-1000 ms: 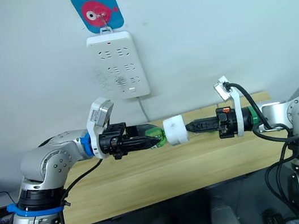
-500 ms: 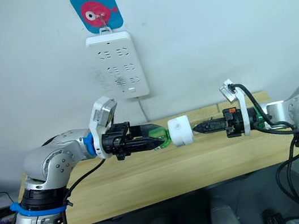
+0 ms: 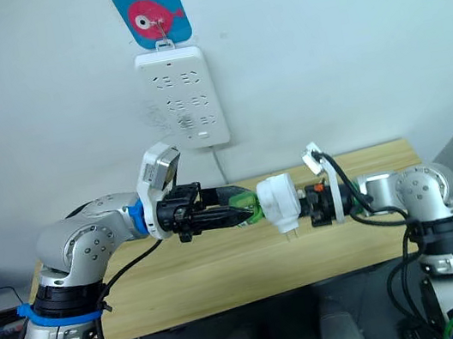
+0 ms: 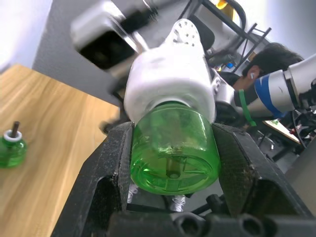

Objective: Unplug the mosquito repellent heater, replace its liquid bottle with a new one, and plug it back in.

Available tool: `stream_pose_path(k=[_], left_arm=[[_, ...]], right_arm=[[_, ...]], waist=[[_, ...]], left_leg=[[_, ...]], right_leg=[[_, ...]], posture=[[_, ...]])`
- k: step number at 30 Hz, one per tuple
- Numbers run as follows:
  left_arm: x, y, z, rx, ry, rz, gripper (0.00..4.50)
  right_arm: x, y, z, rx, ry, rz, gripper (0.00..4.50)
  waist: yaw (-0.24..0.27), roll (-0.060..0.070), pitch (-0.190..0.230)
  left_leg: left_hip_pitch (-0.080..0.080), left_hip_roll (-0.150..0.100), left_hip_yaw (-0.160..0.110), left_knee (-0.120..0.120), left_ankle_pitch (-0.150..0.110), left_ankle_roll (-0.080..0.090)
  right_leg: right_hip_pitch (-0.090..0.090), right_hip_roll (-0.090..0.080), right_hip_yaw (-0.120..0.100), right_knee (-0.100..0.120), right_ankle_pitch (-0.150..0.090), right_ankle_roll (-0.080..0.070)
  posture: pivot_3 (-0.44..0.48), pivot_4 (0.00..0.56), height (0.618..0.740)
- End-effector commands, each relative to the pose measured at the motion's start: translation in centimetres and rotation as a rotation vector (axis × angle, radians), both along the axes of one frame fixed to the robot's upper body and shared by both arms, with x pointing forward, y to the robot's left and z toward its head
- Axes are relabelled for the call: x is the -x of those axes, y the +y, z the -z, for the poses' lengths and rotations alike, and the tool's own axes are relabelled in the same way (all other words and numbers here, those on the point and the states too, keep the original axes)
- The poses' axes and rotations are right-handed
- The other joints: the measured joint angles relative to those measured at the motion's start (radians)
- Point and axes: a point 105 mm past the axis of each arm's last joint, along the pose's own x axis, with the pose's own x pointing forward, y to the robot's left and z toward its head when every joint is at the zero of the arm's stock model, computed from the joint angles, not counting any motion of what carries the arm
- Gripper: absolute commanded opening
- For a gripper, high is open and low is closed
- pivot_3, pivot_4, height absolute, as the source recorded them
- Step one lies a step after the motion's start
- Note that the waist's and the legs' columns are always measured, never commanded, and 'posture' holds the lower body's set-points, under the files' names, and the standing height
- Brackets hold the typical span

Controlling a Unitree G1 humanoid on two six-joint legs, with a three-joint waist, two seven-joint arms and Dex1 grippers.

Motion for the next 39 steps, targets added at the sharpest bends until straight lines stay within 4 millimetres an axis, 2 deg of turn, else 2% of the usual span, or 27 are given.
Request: stream_pose_path(k=[1, 6, 16, 21, 26, 29, 34, 39], left_arm=[[-0.1, 0.2, -0.8, 0.018, -0.045, -0.011, 2.19], [-0.2, 0.2, -0.6, 0.012, -0.050, -0.011, 2.19], [-0.2, 0.1, -0.2, 0.001, -0.048, 0.001, 2.19], [0.0, 0.2, -0.1, -0.005, -0.041, 0.015, 2.19], [0.5, 0.1, 0.1, -0.012, -0.031, 0.041, 2.19], [0.6, -0.1, 0.0, -0.007, -0.032, 0.046, 2.19], [0.7, -0.2, -0.3, 0.001, -0.033, 0.052, 2.19], [0.7, 0.1, -0.4, 0.001, -0.032, 0.040, 2.19]], right_arm=[[1.7, 0.1, -2.0, -0.048, -0.063, -0.058, 0.04], [2.6, 0.2, -3.2, -0.063, -0.090, -0.099, 0.04], [2.8, 0.3, -6.6, -0.058, -0.158, -0.182, 0.04], [1.4, 0.7, -8.3, -0.039, -0.229, -0.159, 0.04], [-1.1, 1.1, -9.2, -0.010, -0.285, -0.102, 0.04], [-2.9, 1.5, -8.7, 0.020, -0.314, -0.060, 0.04], [-5.7, 1.1, -6.1, 0.091, -0.338, 0.016, 0.04], [-6.2, -0.4, -3.5, 0.138, -0.326, 0.026, 0.04]], waist=[[0.000, 0.000, 0.000], [-0.004, 0.000, 0.000], [-0.005, 0.000, 0.000], [-0.007, 0.000, 0.000], [-0.007, 0.000, 0.000], [-0.007, 0.000, 0.000], [-0.006, 0.000, 0.000], [-0.006, 0.000, 0.001]], left_leg=[[0.000, 0.000, 0.000, 0.000, 0.000, 0.000], [0.000, 0.000, 0.000, 0.000, 0.000, 0.000], [0.000, 0.000, 0.001, 0.000, 0.000, 0.000], [0.000, 0.000, 0.001, 0.000, -0.001, 0.002], [0.000, 0.000, 0.001, 0.000, -0.001, 0.002], [0.000, 0.000, 0.001, 0.000, -0.001, 0.001], [0.000, 0.000, 0.001, 0.000, 0.000, 0.001], [0.000, 0.000, 0.001, 0.000, 0.000, 0.000]], right_leg=[[0.000, 0.000, 0.000, 0.000, 0.000, 0.000], [0.000, 0.000, 0.000, 0.000, 0.000, 0.000], [0.000, 0.000, 0.000, 0.000, 0.000, 0.000], [0.000, 0.000, 0.000, -0.001, 0.000, 0.000], [0.000, 0.000, 0.000, -0.001, 0.000, 0.000], [0.000, 0.000, 0.000, -0.001, 0.000, 0.000], [0.000, 0.000, 0.000, -0.001, 0.000, 0.000], [0.000, 0.000, 0.000, -0.001, 0.000, 0.000]], posture=[[-0.141, 0.246, 0.740], [-0.148, 0.251, 0.740], [-0.162, 0.256, 0.740], [-0.164, 0.259, 0.740], [-0.166, 0.260, 0.740], [-0.165, 0.261, 0.740], [-0.152, 0.263, 0.740], [-0.145, 0.265, 0.740]])
